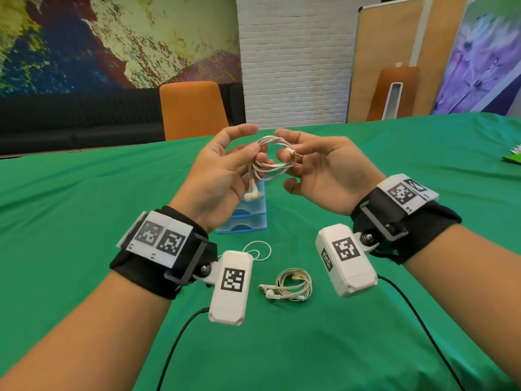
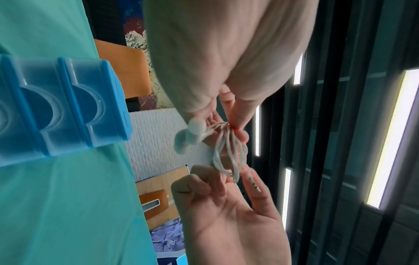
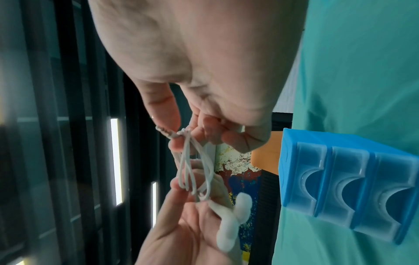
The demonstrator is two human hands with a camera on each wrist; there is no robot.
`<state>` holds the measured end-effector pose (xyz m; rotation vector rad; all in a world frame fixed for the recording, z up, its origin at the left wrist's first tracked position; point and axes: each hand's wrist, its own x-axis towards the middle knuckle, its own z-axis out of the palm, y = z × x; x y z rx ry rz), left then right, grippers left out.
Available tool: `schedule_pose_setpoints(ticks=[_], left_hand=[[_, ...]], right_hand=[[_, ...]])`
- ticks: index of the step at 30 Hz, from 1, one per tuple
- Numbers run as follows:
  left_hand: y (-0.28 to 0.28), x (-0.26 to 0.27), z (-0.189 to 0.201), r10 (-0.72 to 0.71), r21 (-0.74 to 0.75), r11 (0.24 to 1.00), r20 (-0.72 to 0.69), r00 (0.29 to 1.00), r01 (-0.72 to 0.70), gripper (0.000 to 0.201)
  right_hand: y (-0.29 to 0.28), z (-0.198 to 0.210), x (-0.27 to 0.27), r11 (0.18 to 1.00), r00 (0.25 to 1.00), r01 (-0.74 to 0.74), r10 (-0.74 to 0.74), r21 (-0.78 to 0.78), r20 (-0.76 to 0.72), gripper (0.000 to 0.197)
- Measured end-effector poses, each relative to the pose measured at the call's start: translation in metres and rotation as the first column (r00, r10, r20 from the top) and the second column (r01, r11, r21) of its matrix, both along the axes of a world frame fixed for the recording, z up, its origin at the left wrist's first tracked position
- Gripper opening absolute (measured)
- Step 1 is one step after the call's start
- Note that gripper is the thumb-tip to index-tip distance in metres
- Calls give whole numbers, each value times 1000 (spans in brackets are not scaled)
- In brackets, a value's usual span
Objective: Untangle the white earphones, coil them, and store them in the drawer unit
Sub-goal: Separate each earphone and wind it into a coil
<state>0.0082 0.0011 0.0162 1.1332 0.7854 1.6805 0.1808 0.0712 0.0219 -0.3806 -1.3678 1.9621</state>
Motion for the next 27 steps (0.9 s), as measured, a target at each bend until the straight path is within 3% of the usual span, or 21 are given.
schedule_pose_setpoints(ticks=[2, 4, 8, 11, 16, 20, 24, 27], left_hand=[[1, 2, 3, -59, -13, 998, 33, 998, 59, 27], [2, 5, 7, -60, -12, 998, -2, 998, 60, 27], [4, 8, 8, 23, 8, 1000, -150, 988, -22, 27], [5, 8, 7, 91, 24, 996, -284, 954, -88, 25], [6, 9, 3, 213, 89, 977, -520, 827, -196, 18], [9, 14, -3, 216, 121, 976, -632, 744, -180, 17], [16, 17, -9, 195, 127, 981, -666, 720, -148, 16], [20, 20, -12, 177, 128, 984, -675, 716, -122, 15]], right_hand=[[-3, 3, -2, 997, 1000, -11, 10, 76, 21, 29], [-4, 3, -7, 966, 993, 60, -84, 250, 85, 28], [-1, 5, -8, 803, 944, 161, -294, 574, 147, 42], [2, 5, -3, 703, 915, 121, -352, 701, 195, 48], [11, 6, 8, 598, 859, -20, -400, 801, 320, 47], [17, 3, 10, 609, 825, -102, -391, 787, 409, 38], [21, -8, 7, 755, 849, 6, -351, 656, 396, 34], [26, -13, 10, 784, 828, 60, -384, 617, 408, 27]])
